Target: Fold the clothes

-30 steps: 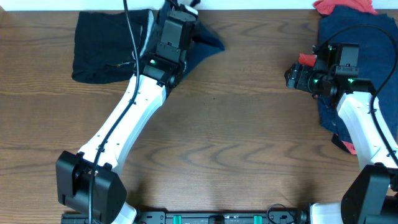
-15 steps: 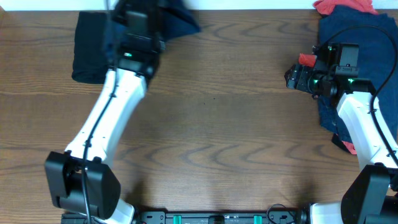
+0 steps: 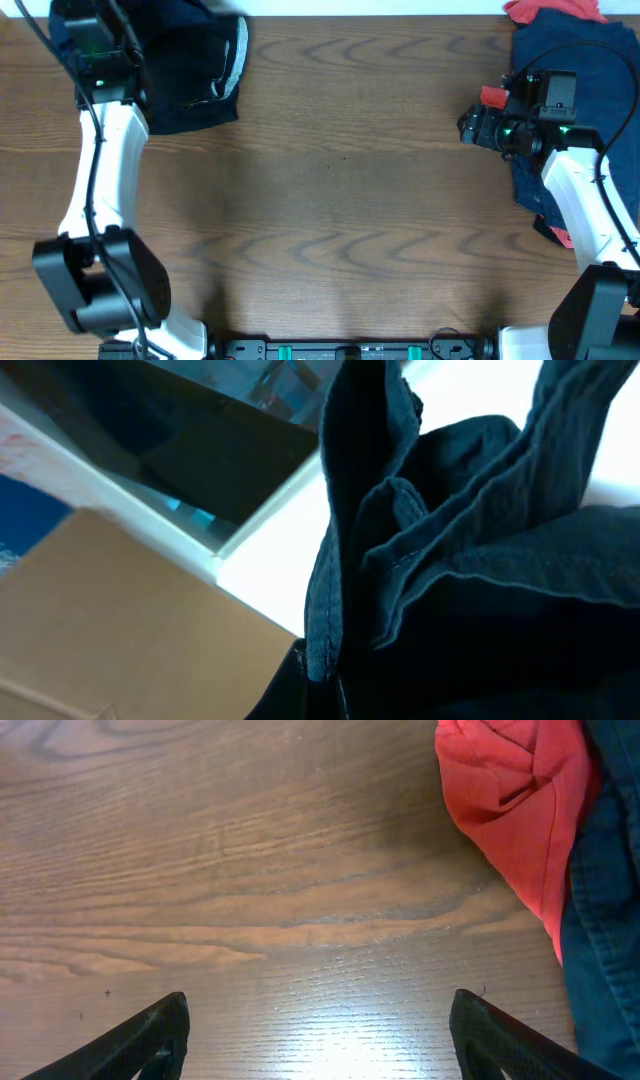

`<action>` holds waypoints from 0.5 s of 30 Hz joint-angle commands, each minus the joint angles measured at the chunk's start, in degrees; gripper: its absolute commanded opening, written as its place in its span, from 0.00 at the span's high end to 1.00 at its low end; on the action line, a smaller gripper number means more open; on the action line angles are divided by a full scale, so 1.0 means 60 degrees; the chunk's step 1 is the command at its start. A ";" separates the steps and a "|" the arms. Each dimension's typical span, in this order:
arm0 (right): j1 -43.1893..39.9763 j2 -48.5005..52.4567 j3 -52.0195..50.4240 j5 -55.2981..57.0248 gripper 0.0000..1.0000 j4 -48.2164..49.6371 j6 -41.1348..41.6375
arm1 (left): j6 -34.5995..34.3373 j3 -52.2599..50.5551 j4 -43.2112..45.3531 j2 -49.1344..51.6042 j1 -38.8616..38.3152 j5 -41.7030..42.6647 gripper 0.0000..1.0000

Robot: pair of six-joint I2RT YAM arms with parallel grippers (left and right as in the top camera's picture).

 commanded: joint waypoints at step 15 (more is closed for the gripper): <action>-0.0018 0.0022 0.0047 -0.0004 0.19 0.0186 0.0004 | -0.0051 0.0331 0.2167 0.1789 -0.0058 0.1042 0.94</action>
